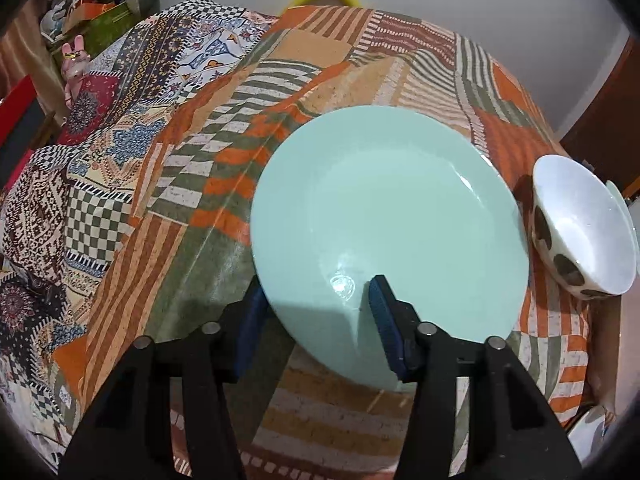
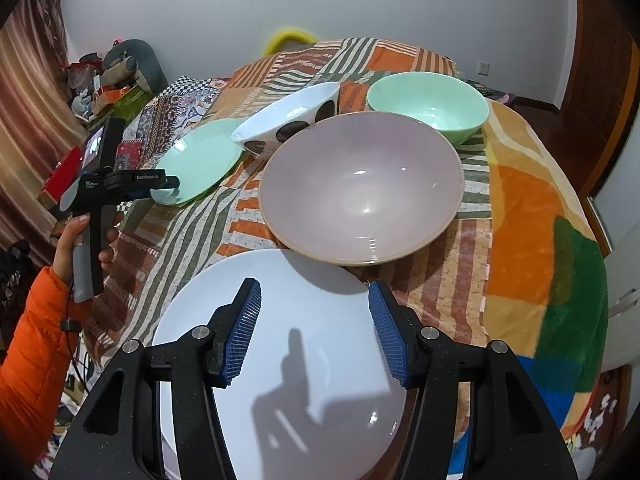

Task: Organize plates and bowls
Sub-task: 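Move the left gripper to the mint-green plate rim and close on it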

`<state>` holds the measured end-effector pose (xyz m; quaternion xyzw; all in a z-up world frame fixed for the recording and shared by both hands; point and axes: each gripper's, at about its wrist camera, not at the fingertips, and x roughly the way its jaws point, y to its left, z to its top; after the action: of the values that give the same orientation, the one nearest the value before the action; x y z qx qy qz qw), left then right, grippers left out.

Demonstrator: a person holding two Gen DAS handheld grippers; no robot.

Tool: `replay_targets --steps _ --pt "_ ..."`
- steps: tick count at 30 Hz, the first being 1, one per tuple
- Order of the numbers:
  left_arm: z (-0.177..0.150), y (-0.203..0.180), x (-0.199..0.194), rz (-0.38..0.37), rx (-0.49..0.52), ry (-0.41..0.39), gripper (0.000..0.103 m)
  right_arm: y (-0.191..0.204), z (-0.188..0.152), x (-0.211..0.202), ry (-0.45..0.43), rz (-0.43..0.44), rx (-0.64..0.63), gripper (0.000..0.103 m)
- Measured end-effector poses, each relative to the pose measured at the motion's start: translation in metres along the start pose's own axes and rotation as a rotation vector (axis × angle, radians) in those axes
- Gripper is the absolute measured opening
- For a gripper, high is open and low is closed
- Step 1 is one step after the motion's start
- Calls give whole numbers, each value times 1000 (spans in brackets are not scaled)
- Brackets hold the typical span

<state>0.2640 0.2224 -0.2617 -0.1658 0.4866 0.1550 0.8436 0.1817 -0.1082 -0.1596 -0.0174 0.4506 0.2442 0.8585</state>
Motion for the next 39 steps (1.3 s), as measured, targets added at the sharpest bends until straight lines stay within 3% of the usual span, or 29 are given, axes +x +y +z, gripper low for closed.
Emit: replay_targets --steps 4,6,8,26,30,35,39 --pt "-5 0 -4 -2 10 -19 43 7 1 0 -6 11 -13 53" --pt "-10 4 -7 -12 3 -17 33 10 3 0 -9 14 -24 53" --pt "-16 9 -11 -49 -7 -16 31 17 5 -1 -15 18 -42 52" --pt "-77 53 -53 -161 -60 55 30 105 44 43 10 122 -206 53" --pt "-76 57 -68 -88 -10 7 30 120 61 64 41 140 -224 53" --pt "-61 71 -84 -115 -30 -56 41 131 77 89 73 124 -244 53" --pt "-48 82 -76 -103 -52 -56 41 138 86 112 106 103 -255 52"
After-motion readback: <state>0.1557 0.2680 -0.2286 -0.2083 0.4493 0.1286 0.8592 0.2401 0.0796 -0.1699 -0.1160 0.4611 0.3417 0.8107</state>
